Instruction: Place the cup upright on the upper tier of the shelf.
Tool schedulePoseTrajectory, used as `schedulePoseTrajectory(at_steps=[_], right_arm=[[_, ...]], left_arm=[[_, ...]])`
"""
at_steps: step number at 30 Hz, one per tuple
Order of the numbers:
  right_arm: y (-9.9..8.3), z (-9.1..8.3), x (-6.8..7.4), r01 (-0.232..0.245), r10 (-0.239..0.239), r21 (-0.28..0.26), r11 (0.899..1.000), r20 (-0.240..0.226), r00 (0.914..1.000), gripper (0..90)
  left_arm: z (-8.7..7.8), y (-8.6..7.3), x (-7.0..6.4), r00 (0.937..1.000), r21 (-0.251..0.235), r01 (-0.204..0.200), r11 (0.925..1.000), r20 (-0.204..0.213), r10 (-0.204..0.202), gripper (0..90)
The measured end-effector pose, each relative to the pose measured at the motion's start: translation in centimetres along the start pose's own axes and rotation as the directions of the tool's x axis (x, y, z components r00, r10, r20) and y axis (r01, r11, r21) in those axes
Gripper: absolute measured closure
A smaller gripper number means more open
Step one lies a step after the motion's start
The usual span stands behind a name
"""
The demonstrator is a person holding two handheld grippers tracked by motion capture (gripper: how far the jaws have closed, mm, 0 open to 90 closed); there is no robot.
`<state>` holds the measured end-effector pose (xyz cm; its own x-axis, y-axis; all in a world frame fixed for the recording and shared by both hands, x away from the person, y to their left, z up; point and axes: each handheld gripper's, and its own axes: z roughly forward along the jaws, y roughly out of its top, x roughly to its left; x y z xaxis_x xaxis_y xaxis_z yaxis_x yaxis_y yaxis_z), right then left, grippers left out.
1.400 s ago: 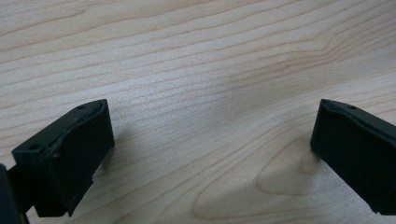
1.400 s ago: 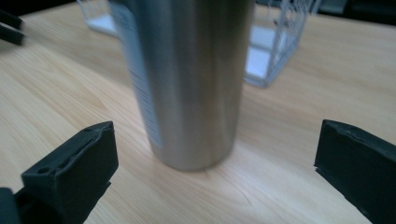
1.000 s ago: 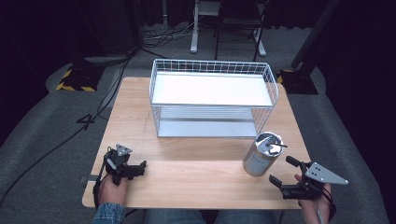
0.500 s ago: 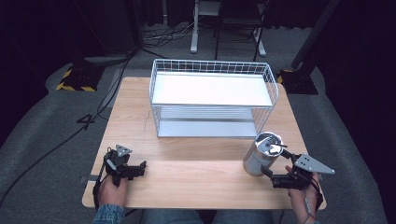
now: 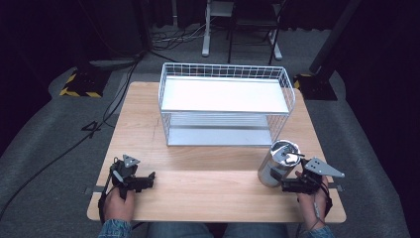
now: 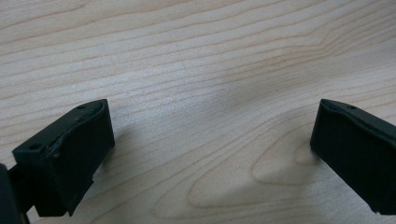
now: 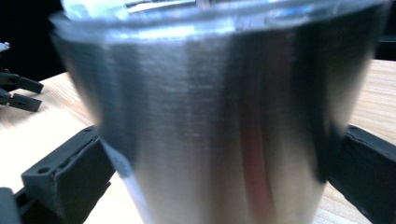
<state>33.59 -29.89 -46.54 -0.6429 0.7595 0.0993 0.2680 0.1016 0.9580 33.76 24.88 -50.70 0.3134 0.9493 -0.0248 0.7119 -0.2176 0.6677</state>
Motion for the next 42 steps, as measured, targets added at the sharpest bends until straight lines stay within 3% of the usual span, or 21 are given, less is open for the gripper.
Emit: schedulePoseTrajectory(at_steps=[9,11,15,18,22,29,42], right_arm=[[-0.3,1.3,0.3,0.028,-0.029,0.026,0.999,0.039,0.9989,0.0],[-0.3,1.5,0.4,0.055,-0.056,0.027,0.998,0.062,0.9965,0.0],[-0.4,1.8,0.5,0.016,-0.019,0.032,0.999,0.081,0.9965,0.0],[-0.5,2.3,0.8,0.042,-0.046,0.033,0.999,0.117,0.9921,0.2],[-0.8,2.3,0.6,0.080,-0.087,0.070,0.994,0.100,0.9912,0.7],[-1.4,2.4,0.3,0.016,-0.020,0.056,0.998,0.073,0.9971,1.5],[-1.3,2.3,0.6,0.024,-0.029,0.051,0.998,0.104,0.9942,3.0]], left_arm=[[0.0,0.0,0.0,1.0000,0.001,-0.002,1.0000,0.000,0.002,0.1],[0.0,0.0,0.0,1.0000,0.001,-0.002,1.0000,0.000,0.002,0.1],[0.0,0.0,0.0,1.0000,0.000,-0.002,1.0000,0.001,0.002,0.1],[0.0,0.0,0.0,1.0000,0.001,-0.002,1.0000,0.001,0.002,0.0],[0.0,0.0,0.0,1.0000,0.000,-0.002,1.0000,0.001,0.002,0.0],[0.0,0.0,0.0,1.0000,0.001,-0.002,1.0000,0.001,0.002,0.0],[0.0,0.0,0.0,1.0000,0.001,-0.002,1.0000,0.001,0.002,0.0]])
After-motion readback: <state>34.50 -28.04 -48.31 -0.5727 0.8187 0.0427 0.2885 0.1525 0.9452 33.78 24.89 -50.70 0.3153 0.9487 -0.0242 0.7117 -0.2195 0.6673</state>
